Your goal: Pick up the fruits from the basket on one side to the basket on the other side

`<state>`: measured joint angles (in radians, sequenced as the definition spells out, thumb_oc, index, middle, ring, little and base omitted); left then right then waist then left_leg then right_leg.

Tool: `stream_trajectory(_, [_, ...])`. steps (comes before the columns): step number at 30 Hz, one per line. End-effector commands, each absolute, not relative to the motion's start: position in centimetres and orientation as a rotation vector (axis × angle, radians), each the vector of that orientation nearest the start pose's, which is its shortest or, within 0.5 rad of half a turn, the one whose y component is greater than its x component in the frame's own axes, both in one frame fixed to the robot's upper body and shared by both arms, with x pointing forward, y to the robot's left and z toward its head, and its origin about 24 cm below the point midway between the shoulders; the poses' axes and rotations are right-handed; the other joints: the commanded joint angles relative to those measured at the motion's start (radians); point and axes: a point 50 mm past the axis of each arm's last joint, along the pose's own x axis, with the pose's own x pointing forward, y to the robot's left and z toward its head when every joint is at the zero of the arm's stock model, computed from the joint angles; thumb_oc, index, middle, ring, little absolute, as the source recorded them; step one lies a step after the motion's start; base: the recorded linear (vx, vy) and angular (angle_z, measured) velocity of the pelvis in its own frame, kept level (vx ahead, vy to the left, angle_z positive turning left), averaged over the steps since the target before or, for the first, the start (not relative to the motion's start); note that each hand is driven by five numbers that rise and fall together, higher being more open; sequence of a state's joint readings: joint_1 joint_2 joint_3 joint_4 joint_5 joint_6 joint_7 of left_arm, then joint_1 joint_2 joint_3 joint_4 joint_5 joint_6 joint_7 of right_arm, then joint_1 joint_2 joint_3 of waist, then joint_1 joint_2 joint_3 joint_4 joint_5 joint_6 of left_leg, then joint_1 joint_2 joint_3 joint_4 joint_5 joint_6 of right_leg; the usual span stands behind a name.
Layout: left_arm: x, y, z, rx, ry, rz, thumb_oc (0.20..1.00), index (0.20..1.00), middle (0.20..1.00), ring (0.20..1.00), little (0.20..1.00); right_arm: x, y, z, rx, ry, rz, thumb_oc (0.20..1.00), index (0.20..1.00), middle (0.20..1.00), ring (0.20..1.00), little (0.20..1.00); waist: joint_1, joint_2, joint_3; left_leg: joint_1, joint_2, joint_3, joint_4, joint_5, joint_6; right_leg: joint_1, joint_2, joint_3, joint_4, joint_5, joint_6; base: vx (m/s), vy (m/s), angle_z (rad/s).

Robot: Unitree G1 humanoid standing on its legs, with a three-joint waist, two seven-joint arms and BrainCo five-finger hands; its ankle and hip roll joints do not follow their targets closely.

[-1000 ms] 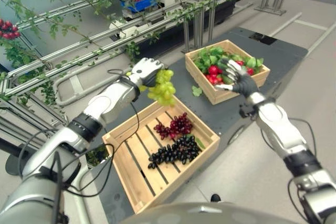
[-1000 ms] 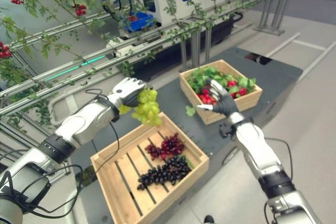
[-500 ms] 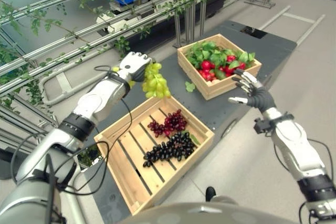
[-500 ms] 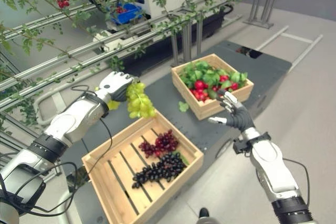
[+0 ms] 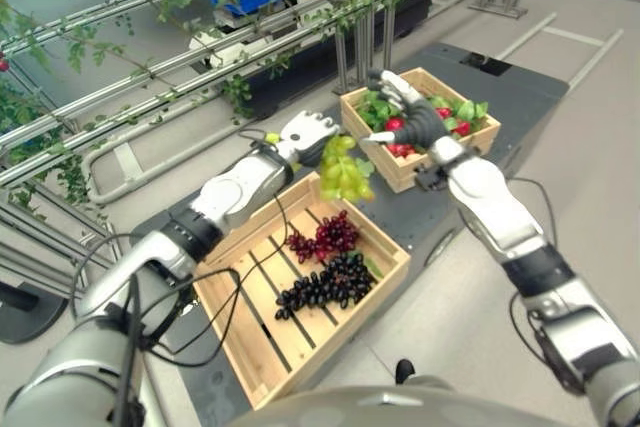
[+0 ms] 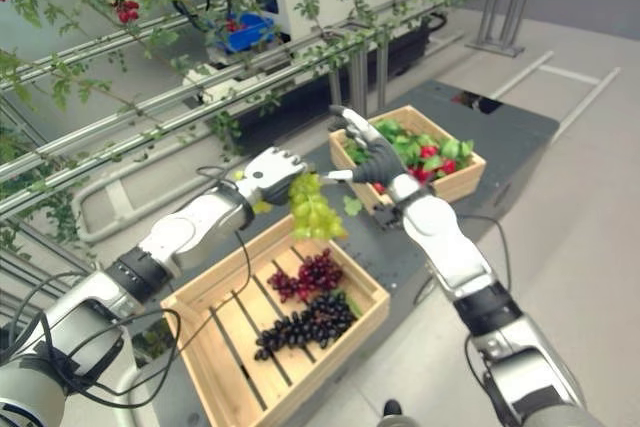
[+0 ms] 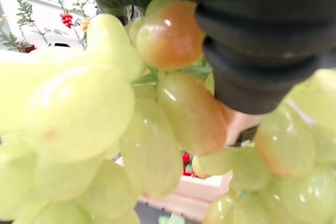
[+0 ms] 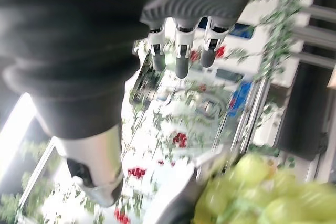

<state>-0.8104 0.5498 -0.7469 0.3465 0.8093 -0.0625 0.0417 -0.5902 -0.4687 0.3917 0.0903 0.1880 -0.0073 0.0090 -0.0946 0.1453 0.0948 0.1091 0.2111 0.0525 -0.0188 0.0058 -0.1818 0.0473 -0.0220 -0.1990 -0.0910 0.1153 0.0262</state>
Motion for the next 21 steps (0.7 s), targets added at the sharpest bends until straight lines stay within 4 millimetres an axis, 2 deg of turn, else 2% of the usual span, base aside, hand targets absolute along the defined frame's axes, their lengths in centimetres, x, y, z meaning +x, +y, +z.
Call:
stream_trajectory(1, [36.1, 8.3, 18.2, 1.638, -0.699, -0.325, 0.2, 0.2, 0.2, 0.2, 0.2, 33.9, -9.0, 18.7, -0.344, -0.446, 0.428, 1.0, 1.0, 1.0, 1.0, 1.0, 0.019, -0.042, -0.078, -0.115, -0.015, -0.014, 0.088, -0.005, 0.013, 0.07, 0.0, 0.024, 0.092, -0.234, 0.056, -0.05, -0.001, -0.01])
stream_trajectory(3, [36.0, 8.1, 18.1, 1.631, -0.707, -0.339, 0.2, 0.2, 0.2, 0.2, 0.2, 33.9, -7.9, 19.1, -0.345, -0.459, 0.463, 1.0, 1.0, 1.0, 1.0, 1.0, 0.022, -0.043, -0.081, -0.111, -0.014, -0.015, 0.083, -0.013, 0.011, 0.075, 0.0, 0.023, 0.089, -0.242, 0.056, 0.0, 0.0, 0.0])
stream_trajectory(4, [36.3, 9.5, 18.6, 1.64, -0.689, -0.258, 0.2, 0.2, 0.2, 0.2, 0.2, 34.2, -7.9, 19.1, -0.369, -0.444, 0.447, 1.0, 1.0, 1.0, 1.0, 1.0, 0.029, -0.043, -0.08, -0.115, -0.015, -0.013, 0.082, -0.003, 0.013, 0.07, -0.001, 0.022, 0.091, -0.234, 0.054, 0.03, 0.0, 0.01])
stream_trajectory(6, [35.9, 9.2, 18.7, 1.644, -0.699, -0.303, 0.2, 0.2, 0.2, 0.2, 0.2, 33.9, -7.2, 19.8, -0.359, -0.479, 0.473, 1.0, 1.0, 1.0, 1.0, 1.0, 0.034, -0.041, -0.083, -0.111, -0.015, -0.018, 0.08, -0.011, 0.012, 0.073, 0.0, 0.02, 0.09, -0.242, 0.054, 0.02, 0.0, 0.01])
stream_trajectory(10, [35.2, 8.2, 19.4, 1.595, -0.759, -0.328, 0.2, 0.2, 0.2, 0.2, 0.2, 34.1, -6.5, 19.5, -0.327, -0.468, 0.477, 1.0, 1.0, 1.0, 1.0, 1.0, 0.043, -0.045, -0.083, -0.114, -0.018, -0.026, 0.076, -0.008, 0.012, 0.072, 0.0, 0.014, 0.089, -0.241, 0.054, -0.02, 0.002, 0.0])
stream_trajectory(14, [35.5, 8.7, 19.7, 1.594, -0.743, -0.299, 0.2, 0.2, 0.2, 0.2, 0.2, 34.1, -6.2, 19.7, -0.321, -0.471, 0.49, 1.0, 1.0, 1.0, 1.0, 1.0, 0.045, -0.049, -0.081, -0.115, -0.017, -0.028, 0.073, -0.005, 0.011, 0.07, 0.0, 0.012, 0.087, -0.238, 0.054, 0.0, -0.009, 0.02])
stream_trajectory(20, [35.8, 10.9, 19.8, 1.558, -0.686, -0.215, 0.2, 0.2, 0.2, 0.2, 0.2, 33.6, -7.9, 19.6, -0.313, -0.488, 0.449, 1.0, 1.0, 1.0, 1.0, 1.0, 0.046, -0.051, -0.071, -0.125, -0.021, -0.031, 0.079, 0.005, 0.013, 0.062, -0.003, 0.006, 0.089, -0.228, 0.055, -0.01, -0.003, 0.0])
stream_trajectory(21, [35.6, 12.2, 19.7, 1.546, -0.664, -0.177, 0.2, 0.2, 0.2, 0.2, 0.2, 33.2, -9.5, 19.1, -0.316, -0.489, 0.4, 1.0, 1.0, 1.0, 1.0, 1.0, 0.046, -0.051, -0.068, -0.126, -0.021, -0.032, 0.081, 0.005, 0.013, 0.062, -0.003, 0.004, 0.09, -0.23, 0.055, 0.0, 0.0, 0.0])
